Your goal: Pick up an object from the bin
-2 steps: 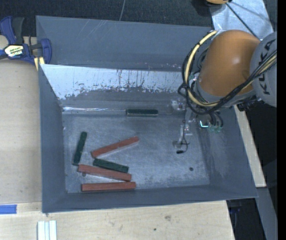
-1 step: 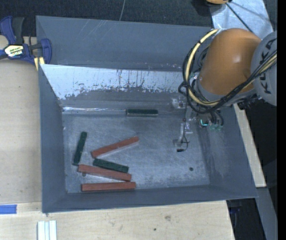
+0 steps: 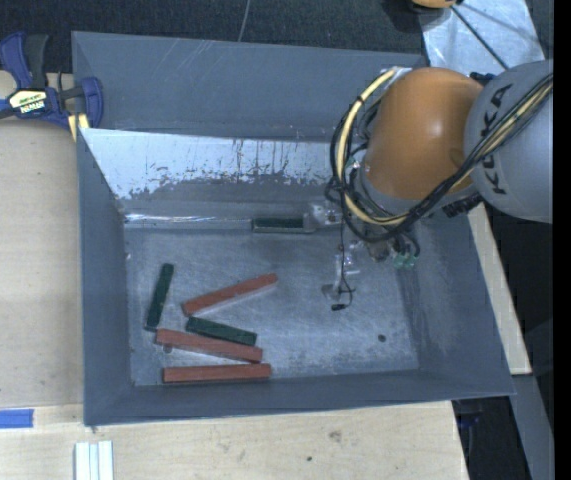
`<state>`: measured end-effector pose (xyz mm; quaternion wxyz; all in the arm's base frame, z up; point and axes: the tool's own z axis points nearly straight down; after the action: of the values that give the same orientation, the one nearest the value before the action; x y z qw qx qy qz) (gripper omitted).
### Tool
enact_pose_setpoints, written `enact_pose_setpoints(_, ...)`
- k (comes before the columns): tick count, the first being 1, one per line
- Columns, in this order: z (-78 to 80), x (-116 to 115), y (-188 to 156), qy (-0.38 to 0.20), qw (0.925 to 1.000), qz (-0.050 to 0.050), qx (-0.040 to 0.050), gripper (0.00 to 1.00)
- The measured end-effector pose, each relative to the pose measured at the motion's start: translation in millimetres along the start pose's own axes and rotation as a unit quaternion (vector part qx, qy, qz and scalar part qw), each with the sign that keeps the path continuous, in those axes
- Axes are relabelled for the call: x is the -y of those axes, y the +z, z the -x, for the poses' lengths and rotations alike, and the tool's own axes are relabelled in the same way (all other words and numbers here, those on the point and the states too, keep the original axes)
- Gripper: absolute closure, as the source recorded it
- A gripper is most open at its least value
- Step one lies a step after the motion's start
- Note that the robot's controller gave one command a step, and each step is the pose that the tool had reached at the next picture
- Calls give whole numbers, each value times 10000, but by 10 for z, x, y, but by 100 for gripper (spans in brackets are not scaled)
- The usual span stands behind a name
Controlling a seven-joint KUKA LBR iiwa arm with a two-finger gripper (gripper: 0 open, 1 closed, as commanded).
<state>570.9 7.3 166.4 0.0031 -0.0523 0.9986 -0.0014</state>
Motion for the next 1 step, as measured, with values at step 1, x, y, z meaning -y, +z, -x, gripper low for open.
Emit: enact_pose_setpoints(1, 18, -238, 280, -111, 9999, 21, -15, 0)
